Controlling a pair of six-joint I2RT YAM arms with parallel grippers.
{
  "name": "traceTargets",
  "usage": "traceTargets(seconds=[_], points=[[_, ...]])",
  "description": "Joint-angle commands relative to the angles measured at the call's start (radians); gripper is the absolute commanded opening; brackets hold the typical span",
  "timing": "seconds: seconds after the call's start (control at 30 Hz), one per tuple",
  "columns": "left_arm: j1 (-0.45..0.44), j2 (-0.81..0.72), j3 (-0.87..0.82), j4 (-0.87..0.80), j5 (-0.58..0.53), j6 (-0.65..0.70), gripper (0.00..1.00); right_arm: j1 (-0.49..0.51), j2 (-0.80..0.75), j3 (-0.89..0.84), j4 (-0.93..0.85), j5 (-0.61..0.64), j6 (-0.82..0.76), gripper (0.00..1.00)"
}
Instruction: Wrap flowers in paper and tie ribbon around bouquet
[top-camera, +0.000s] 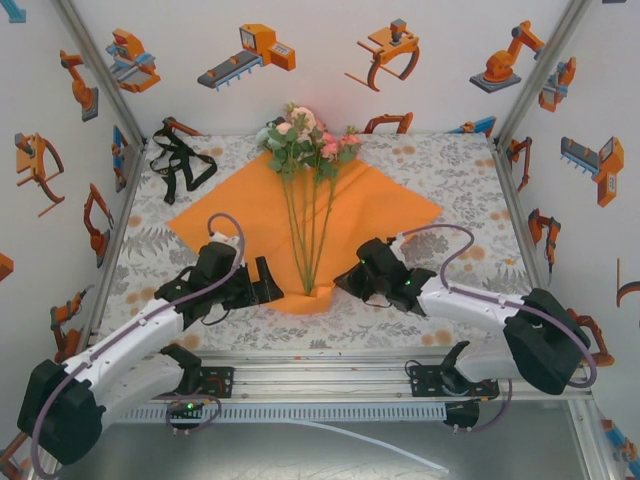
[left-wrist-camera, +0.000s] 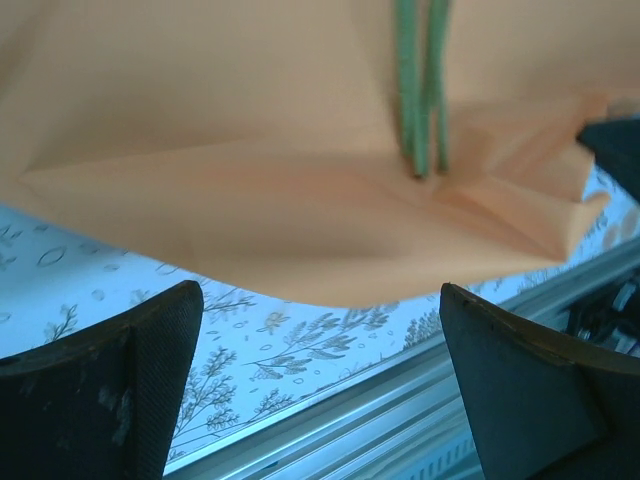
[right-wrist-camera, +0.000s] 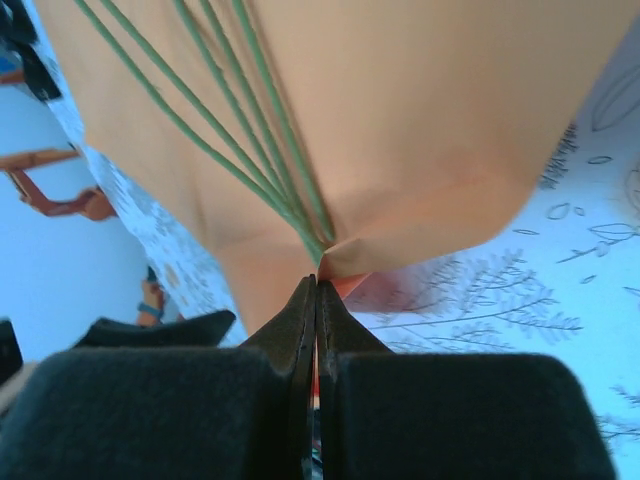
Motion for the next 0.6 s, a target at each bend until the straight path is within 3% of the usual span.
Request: traceTargets(seconds=[0.0,0.13,0.33,0.57], points=[[-0.061,-0.026,0.050,-0.015,-0.056,0.168,0.94,-0.046,0.022,0.118,-0.148,0.076,0.055,0.00],[-0.134,-0.025,0.044,0.007,-0.140,0.282,0.94,-0.076,0.063,0.181,-0.196,0.072,0.054,0.00],[-0.290,-0.018,-0.022,0.119,-0.235,0.561,0.99,-0.112,0.098,0.202,-0.197,0.050,0.028,0.00],[-0.467,0.129,-0.039,0.293,-0.299,0.800,1.00,-0.144,0.115,0.207,-0.222,0.031,0.012,0.00]])
